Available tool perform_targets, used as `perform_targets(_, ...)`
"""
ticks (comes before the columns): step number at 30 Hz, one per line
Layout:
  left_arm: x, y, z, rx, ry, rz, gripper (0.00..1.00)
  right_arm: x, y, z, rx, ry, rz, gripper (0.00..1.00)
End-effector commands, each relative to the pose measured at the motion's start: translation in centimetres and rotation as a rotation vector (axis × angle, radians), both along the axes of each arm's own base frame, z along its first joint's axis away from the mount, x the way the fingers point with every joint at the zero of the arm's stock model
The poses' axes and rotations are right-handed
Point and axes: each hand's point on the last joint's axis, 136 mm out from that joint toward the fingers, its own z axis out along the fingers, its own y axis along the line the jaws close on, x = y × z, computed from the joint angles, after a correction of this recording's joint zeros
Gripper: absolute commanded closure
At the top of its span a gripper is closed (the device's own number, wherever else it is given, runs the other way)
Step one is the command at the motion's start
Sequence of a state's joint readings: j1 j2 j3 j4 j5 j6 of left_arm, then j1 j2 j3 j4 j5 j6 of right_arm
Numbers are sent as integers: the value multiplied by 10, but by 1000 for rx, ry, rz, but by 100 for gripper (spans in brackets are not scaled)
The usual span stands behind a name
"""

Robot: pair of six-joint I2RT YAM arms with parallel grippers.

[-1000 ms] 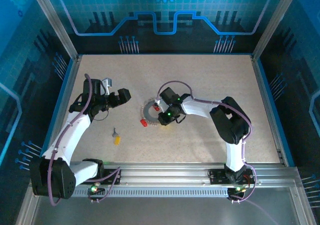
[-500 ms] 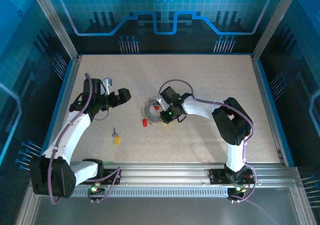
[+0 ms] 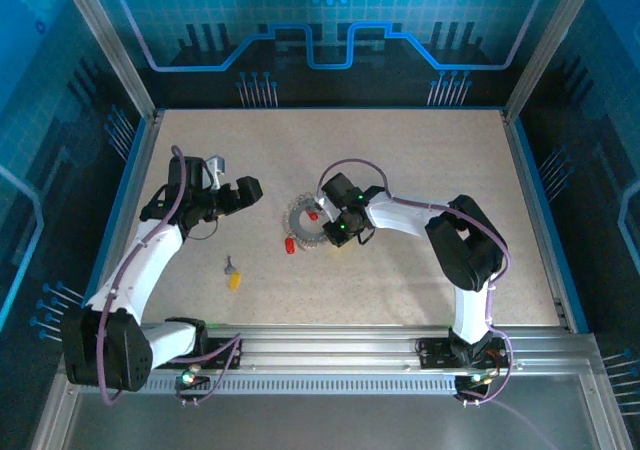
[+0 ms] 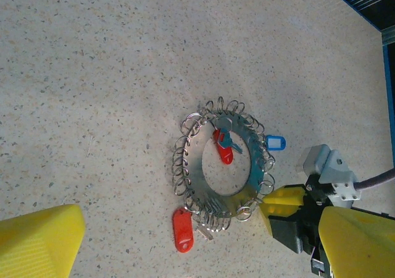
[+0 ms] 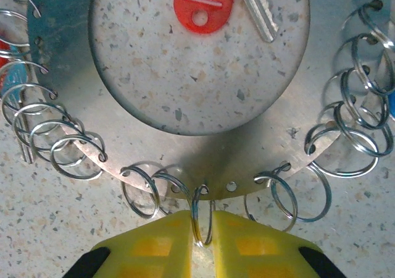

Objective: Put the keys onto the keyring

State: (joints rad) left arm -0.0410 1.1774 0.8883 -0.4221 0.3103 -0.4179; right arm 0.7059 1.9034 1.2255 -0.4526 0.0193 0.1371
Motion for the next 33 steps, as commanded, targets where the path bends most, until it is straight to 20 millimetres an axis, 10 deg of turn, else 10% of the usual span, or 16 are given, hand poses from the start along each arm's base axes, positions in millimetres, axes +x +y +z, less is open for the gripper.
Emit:
perform_targets(1,4,4,7,5,-3,18,1,-1,-6,2,-5,-3,3,83)
perform_targets(15,5,-1,14,-12,-36,-12,1,7,0,9,37,-55,36,100)
perform_targets(33,-17,-58,94,-153,-509,-348,3,11,35,103,399,-371,273,100)
